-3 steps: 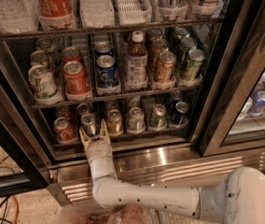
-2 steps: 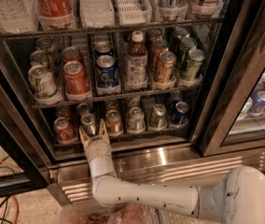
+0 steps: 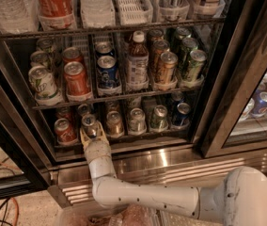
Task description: Pick redbull can from bottom shelf of fridge
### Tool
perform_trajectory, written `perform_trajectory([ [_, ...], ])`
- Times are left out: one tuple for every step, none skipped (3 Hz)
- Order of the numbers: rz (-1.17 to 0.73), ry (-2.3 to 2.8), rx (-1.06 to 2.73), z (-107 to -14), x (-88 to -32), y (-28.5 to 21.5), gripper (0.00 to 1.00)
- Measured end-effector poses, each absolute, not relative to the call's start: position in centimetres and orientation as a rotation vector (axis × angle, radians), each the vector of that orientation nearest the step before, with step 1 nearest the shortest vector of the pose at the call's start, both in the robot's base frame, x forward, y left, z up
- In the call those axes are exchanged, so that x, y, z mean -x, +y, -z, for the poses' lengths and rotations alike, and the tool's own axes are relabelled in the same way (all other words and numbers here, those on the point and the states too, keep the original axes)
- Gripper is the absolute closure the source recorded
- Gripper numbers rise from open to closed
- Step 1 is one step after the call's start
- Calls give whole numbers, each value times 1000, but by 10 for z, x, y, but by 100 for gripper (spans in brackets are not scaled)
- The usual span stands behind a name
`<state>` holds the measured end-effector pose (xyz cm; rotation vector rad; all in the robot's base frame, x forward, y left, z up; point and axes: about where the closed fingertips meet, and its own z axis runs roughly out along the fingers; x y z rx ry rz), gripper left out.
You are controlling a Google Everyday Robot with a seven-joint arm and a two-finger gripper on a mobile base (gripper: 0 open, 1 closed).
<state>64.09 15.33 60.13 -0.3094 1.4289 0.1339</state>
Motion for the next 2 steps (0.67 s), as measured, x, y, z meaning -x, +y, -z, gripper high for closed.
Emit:
perform_trajectory([
  [-123,1438,333,-604,-640,154,100],
  [-88,1406,368,-627,-633,148,100],
])
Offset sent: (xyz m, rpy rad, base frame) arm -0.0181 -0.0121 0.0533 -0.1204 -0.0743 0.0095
